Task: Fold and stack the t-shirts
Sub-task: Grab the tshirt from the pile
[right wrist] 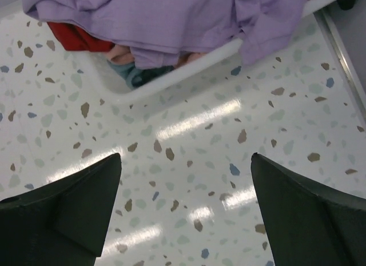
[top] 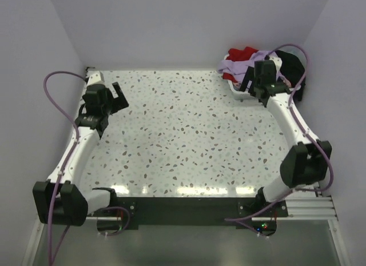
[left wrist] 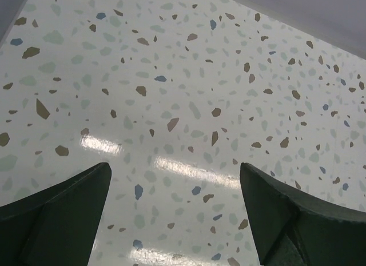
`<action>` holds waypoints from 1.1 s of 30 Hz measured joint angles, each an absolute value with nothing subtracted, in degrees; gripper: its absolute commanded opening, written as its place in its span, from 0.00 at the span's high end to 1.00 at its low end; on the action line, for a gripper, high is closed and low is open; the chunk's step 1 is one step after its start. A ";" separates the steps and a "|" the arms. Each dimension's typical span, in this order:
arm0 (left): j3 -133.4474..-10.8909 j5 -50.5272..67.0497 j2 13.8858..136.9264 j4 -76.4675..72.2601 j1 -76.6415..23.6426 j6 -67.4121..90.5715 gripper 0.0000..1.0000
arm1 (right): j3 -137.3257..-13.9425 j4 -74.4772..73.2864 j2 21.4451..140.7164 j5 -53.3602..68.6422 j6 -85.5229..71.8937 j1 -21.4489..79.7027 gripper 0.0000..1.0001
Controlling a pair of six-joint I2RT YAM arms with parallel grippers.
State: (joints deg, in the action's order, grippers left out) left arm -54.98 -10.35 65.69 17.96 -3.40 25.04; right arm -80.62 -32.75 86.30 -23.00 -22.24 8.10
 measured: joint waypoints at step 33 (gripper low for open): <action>-58.94 -10.22 79.09 9.85 -3.40 28.03 0.07 | -126.50 -25.06 137.38 -27.70 -25.56 0.32 0.60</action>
